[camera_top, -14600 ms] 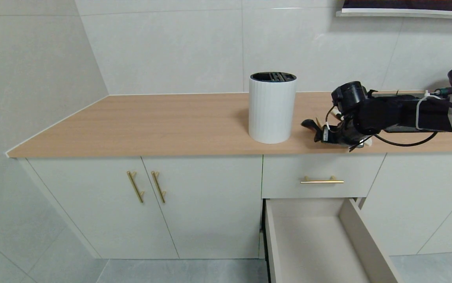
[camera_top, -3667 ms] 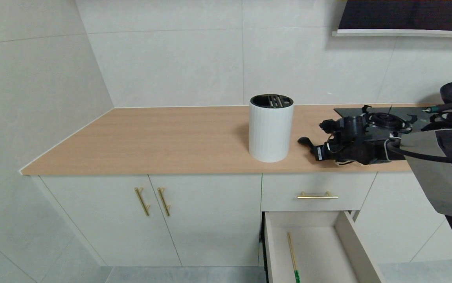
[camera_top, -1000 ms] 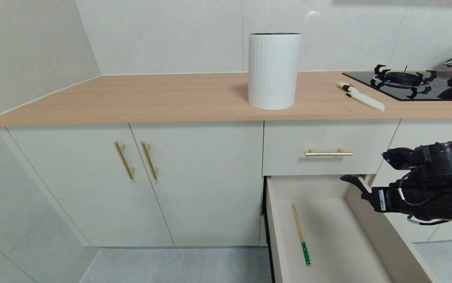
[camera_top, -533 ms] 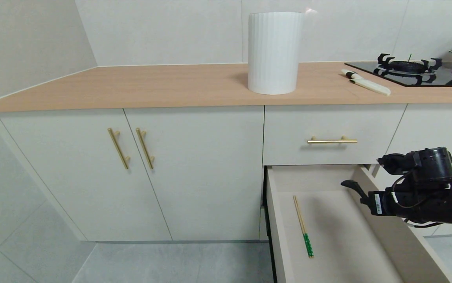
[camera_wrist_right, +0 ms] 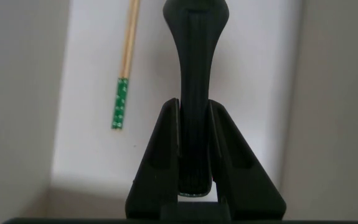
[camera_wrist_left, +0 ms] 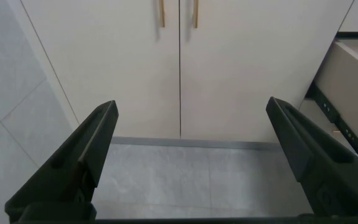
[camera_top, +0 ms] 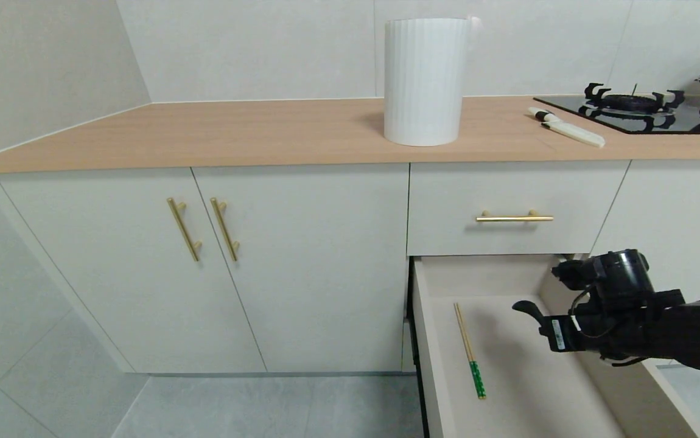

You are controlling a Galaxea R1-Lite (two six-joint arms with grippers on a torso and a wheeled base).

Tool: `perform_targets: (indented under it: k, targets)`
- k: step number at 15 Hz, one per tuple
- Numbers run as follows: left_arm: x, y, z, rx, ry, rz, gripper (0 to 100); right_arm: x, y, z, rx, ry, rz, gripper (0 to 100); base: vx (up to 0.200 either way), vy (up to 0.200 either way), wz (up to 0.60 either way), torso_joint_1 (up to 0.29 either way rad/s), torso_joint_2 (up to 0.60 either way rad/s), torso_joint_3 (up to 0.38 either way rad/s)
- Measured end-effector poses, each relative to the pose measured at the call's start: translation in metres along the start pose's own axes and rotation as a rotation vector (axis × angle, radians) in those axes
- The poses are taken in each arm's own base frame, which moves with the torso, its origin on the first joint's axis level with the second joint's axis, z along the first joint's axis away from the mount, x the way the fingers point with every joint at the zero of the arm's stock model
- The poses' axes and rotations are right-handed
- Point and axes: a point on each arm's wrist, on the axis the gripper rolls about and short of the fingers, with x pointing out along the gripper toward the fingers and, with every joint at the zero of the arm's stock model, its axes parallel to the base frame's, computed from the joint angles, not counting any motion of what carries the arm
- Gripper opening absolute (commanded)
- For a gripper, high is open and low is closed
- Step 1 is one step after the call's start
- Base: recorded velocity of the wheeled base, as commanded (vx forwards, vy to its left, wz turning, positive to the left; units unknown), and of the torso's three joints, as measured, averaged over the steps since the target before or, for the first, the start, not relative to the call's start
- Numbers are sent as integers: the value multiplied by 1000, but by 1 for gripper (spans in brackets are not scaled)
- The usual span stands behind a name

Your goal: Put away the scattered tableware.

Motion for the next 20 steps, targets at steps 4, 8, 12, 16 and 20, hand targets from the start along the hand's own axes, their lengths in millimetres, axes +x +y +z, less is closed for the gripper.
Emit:
perform_targets:
  k: [4, 8, 12, 16, 20]
  targets:
    - [0, 0, 0, 0, 0, -1, 100, 44, 11, -18, -28, 22, -82, 0, 0, 0, 0, 0, 0, 0]
    - [0, 0, 0, 0, 0, 0, 100, 78, 15, -40, -40, 59, -114, 0, 0, 0, 0, 0, 0, 0]
    - [0, 0, 0, 0, 0, 0, 100, 92, 16, -49, -6, 68, -118, 0, 0, 0, 0, 0, 0, 0]
    - [0, 0, 0, 0, 0, 0, 100, 97, 15, -49, 1, 69, -123, 0, 0, 0, 0, 0, 0, 0]
    - [0, 0, 0, 0, 0, 0, 100, 98, 15, -47, 28, 56, -123, 100, 0, 0, 0, 0, 0, 0]
